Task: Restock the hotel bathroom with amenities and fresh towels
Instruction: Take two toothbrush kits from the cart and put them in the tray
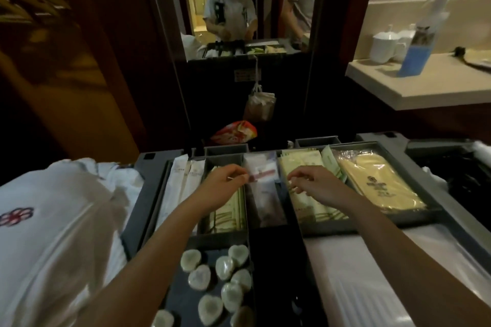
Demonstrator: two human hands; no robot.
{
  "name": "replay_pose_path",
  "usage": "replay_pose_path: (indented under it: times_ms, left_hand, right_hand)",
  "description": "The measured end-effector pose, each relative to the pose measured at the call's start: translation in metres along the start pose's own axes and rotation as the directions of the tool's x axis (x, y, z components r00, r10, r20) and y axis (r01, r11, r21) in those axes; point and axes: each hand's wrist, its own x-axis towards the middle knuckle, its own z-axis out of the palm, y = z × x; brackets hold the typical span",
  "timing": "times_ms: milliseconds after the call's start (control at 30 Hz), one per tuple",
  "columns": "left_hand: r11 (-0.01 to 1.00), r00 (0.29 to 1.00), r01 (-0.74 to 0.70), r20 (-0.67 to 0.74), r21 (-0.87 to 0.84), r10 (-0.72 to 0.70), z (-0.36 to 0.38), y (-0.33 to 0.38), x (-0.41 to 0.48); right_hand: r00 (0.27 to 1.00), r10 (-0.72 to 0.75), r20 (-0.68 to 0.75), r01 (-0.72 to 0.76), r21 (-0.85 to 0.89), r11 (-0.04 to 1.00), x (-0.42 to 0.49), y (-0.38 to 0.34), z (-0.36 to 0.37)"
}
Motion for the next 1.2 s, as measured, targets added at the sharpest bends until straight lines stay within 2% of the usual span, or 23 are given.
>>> replay_pose_path:
  times_ms: [133,300,400,500,567,633,833,1000,1067,1200]
  left_hand:
    - [0.998,0.998,0.057,-0.028,-0.021,-0.058,0.029,-0.018,0.031]
    - [0.996,0.994,0.069,-0.086,0.059,-0.064,0.065,-0.055,0.045]
    - [0.996,0.988,0.028,-0.157,0.084,-0.014,0.070,-0.063,0.047]
    - [0.995,0.982,-0.002,-0.189,0.101,0.021,0.075,-0.067,0.041]
    - [0.988,0.973,-0.027,-0.223,0.150,0.061,0.078,-0.068,0.037]
    - [0.974,0.968,-0.037,-0.235,0.222,0.090,0.082,-0.069,0.035]
    - [0.968,0.960,-0.040,-0.257,0.249,0.106,0.084,-0.069,0.035]
    - [0.968,0.959,-0.038,-0.263,0.250,0.106,0.084,-0.067,0.034]
    - [0.970,0.960,-0.035,-0.261,0.240,0.099,0.083,-0.066,0.033]
    - [0.972,0.963,-0.025,-0.257,0.232,0.086,0.083,-0.063,0.033]
  right_hand:
    - [0.999,-0.035,0.004,0.036,-0.144,0.989,0.042,0.013,0.003]
    - [0.998,-0.056,0.040,0.066,-0.344,0.937,0.091,0.036,0.017]
    - [0.993,-0.117,0.026,0.113,-0.533,0.839,0.116,0.044,0.028]
    - [0.984,-0.161,0.072,0.165,-0.693,0.701,0.132,0.047,0.040]
    - [0.981,-0.163,0.105,0.184,-0.772,0.609,0.139,0.048,0.047]
    - [0.984,-0.139,0.111,0.172,-0.799,0.576,0.142,0.049,0.053]
    - [0.983,-0.172,0.070,0.157,-0.809,0.567,0.139,0.050,0.057]
    - [0.963,-0.262,0.063,0.192,-0.842,0.504,0.135,0.046,0.051]
    - [0.963,-0.268,0.028,0.176,-0.818,0.548,0.130,0.046,0.049]
    - [0.958,-0.280,-0.061,0.169,-0.668,0.724,0.125,0.052,0.053]
